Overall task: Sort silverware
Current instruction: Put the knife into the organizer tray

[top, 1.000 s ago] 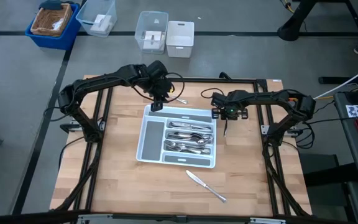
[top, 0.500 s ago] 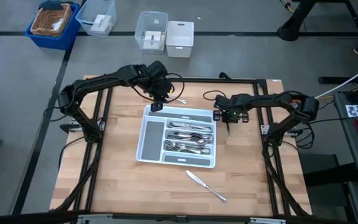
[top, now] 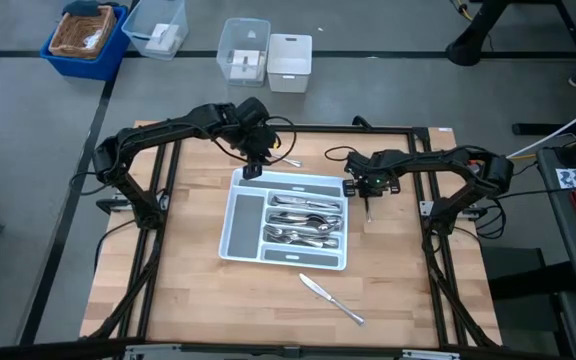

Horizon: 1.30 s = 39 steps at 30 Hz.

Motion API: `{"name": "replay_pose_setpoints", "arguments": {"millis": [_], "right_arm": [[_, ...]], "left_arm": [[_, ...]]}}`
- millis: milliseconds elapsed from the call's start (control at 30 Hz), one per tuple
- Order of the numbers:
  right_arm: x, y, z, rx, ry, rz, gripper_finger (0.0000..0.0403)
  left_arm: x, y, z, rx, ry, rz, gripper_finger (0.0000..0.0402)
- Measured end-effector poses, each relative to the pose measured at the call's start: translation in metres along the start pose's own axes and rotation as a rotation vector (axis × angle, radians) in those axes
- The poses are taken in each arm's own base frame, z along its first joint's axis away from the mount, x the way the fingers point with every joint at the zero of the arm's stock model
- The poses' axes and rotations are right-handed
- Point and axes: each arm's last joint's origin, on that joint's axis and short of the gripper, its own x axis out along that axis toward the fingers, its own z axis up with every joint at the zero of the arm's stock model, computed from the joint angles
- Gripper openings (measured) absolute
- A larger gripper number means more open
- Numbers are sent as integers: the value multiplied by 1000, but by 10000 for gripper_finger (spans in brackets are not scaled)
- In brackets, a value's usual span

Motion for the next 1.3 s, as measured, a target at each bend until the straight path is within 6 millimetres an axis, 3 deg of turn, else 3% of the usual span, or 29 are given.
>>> {"name": "replay_pose_setpoints", "arguments": {"millis": [400,667,900,1100,1300], "right_arm": [[-8,8,4,-43,14,28,36],[-17,20,11,-70,-32,93,38],[-17,18,13,-59,-27,83,38],[-19,10,25,-23,-5,94,38],[-35,15,43,-105,-43,159,39]], "left_arm": [[-4,11,-16,-100,99,-12,123],[-5,10,-17,-101,116,-19,123],[-5,10,-17,-93,114,-22,123],[-9,14,-20,-82,109,-18,123],[-21,28,-29,-144,96,-18,123]]}}
